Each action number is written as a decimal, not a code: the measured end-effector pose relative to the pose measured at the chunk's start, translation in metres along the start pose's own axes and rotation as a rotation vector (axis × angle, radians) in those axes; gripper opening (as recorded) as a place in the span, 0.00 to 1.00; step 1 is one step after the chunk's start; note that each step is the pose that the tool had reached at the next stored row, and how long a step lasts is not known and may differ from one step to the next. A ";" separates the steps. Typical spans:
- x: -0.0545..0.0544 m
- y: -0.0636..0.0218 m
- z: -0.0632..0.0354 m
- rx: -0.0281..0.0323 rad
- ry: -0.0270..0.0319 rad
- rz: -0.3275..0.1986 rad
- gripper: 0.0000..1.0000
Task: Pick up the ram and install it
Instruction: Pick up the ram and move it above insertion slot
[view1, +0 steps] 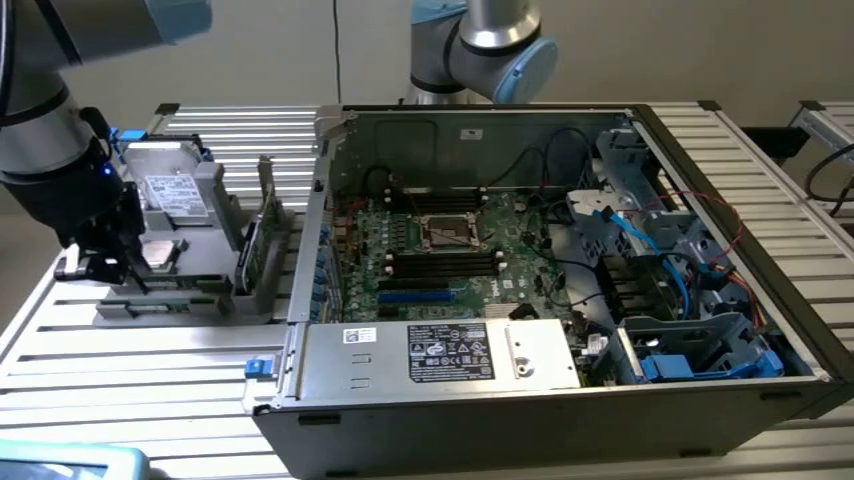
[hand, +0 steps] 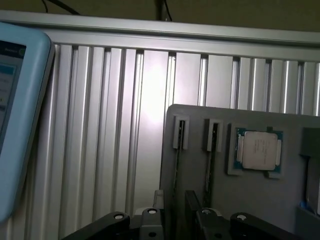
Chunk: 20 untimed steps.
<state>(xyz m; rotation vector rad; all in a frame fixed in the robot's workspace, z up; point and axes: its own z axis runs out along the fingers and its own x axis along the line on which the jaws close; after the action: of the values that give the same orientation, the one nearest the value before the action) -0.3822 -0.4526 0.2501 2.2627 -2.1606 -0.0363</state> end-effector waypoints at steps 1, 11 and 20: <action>0.000 -0.0005 0.0017 0.0001 -0.0008 0.000 0.31; 0.000 -0.0011 0.0160 0.0001 0.0003 0.003 0.31; -0.002 -0.0017 0.0324 0.0003 -0.0024 0.014 0.31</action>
<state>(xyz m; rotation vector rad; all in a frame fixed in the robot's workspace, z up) -0.3815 -0.4499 0.2177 2.2488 -2.1775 -0.0385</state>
